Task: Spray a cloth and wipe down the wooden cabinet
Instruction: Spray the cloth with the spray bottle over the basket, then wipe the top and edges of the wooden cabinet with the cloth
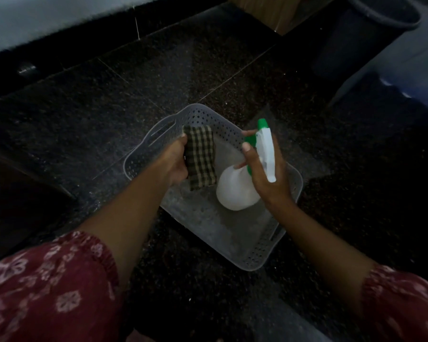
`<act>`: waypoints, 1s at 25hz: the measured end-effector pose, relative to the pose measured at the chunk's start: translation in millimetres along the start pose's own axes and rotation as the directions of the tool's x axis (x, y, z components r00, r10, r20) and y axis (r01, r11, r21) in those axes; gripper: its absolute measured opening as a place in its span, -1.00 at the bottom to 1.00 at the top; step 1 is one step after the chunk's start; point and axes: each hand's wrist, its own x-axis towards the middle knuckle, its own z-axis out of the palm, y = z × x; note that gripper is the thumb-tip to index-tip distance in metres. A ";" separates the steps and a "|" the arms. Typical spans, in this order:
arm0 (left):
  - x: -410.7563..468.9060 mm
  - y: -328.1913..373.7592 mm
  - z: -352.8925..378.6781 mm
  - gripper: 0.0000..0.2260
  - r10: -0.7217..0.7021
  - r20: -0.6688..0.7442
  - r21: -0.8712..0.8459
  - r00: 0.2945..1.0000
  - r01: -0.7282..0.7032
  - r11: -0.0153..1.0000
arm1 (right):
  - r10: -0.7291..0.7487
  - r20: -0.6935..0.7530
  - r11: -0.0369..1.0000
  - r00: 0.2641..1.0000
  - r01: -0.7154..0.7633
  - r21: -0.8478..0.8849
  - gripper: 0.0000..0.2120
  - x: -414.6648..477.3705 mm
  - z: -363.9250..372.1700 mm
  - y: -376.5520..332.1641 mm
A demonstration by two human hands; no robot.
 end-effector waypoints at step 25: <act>-147.0 66.1 10.4 -0.55 0.101 0.127 -0.050 0.987 -0.095 0.994 | 0.520 0.284 0.820 0.805 -0.564 0.095 -0.27 -5.8 42.7 -138.7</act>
